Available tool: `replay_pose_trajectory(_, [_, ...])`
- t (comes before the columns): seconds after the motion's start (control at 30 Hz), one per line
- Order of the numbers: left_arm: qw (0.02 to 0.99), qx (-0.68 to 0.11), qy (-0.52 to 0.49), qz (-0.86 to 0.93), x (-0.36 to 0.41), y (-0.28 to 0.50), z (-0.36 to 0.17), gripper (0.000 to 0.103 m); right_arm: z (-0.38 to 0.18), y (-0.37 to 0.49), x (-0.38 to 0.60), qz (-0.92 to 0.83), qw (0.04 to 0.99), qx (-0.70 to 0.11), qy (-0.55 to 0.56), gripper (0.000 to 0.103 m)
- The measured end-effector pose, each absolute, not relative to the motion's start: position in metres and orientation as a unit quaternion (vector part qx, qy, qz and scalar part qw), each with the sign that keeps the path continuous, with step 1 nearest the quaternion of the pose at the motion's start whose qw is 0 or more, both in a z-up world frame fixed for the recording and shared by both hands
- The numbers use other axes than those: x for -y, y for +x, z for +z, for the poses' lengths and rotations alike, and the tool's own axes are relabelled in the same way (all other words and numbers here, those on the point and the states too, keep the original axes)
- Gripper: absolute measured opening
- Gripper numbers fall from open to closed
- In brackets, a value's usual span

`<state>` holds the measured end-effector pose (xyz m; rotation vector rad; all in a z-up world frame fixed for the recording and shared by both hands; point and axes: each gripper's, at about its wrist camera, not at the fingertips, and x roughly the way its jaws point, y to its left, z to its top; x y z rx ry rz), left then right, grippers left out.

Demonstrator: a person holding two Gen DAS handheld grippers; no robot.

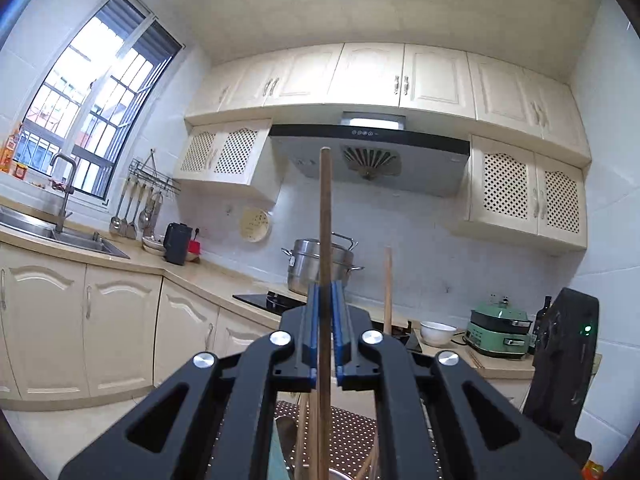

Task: Organize utensils
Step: 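Drop the chopstick into the pink cup with the left tool while the right tool does likewise, then open both tools above the pink cup and lift them away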

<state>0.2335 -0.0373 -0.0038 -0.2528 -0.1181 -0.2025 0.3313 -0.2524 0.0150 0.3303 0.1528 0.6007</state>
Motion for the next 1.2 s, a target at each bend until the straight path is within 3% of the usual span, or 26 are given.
replay_pose_trajectory(0.27, [0.988, 0.033, -0.113, -0.095, 0.043, 0.249, -0.027, 0.006, 0.011, 0.335, 0.243, 0.284, 0.945, -0.060, 0.153, 0.007])
replay_pose_trajectory(1.2, [0.990, -0.071, -0.074, -0.095, 0.046, 0.239, -0.087, 0.006, -0.018, 0.299, 0.245, 0.270, 0.950, -0.125, 0.091, 0.007])
